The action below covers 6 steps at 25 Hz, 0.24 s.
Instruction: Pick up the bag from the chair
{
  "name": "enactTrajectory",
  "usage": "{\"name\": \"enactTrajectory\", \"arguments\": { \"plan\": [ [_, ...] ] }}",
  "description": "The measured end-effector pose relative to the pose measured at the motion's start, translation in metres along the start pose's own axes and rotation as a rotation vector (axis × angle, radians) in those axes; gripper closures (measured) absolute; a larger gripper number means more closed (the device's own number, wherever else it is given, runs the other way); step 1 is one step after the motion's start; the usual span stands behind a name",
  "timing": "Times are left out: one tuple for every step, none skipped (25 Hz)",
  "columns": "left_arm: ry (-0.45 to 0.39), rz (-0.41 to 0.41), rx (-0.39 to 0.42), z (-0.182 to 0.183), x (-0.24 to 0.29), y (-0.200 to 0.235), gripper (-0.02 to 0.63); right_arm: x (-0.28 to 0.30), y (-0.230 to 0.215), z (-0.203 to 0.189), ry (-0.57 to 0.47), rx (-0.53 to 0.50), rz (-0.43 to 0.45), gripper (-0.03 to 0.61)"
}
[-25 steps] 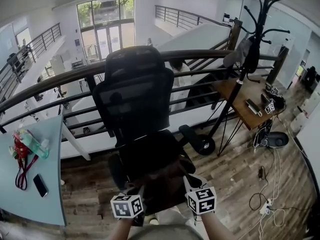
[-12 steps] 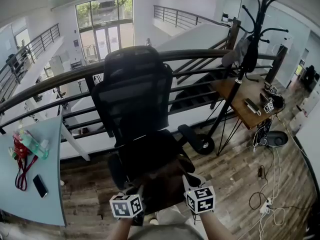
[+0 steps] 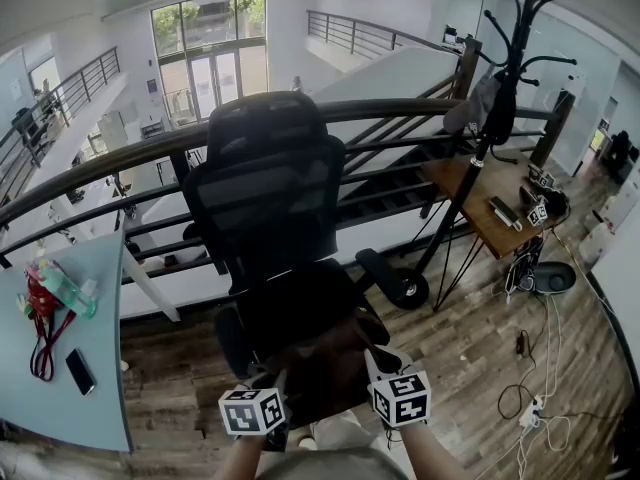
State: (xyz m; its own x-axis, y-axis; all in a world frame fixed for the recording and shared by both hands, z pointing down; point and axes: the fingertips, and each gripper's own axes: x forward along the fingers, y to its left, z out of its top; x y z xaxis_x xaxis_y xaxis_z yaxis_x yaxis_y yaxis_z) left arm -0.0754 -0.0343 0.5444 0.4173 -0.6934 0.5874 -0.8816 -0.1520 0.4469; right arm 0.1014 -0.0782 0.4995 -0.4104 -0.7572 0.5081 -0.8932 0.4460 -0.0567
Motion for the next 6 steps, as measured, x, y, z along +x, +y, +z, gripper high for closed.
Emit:
{"name": "enactTrajectory", "arguments": {
  "plan": [
    [-0.001, 0.003, 0.001, 0.0006, -0.0002, 0.0002, 0.601, 0.0001, -0.0002, 0.0001, 0.0, 0.0, 0.0, 0.565],
    [-0.002, 0.009, 0.003, 0.0018, -0.001, 0.0006, 0.6, 0.0, -0.0004, 0.0004, 0.0, 0.0, 0.0, 0.565],
    [-0.004, 0.014, 0.006, 0.0031, -0.002, 0.0009, 0.601, -0.0003, -0.0006, 0.0008, -0.001, -0.001, 0.0, 0.565],
    [-0.005, 0.017, 0.008, 0.0039, -0.0027, 0.0008, 0.601, -0.0008, -0.0007, 0.0012, -0.002, -0.001, 0.0, 0.565],
    [-0.006, 0.018, 0.007, 0.0042, -0.0031, 0.0005, 0.601, -0.0013, -0.0007, 0.0016, -0.002, -0.002, 0.0, 0.565],
    [-0.007, 0.018, 0.007, 0.0044, -0.0035, -0.0001, 0.601, -0.0018, -0.0008, 0.002, -0.003, -0.003, 0.001, 0.565]
  ]
}}
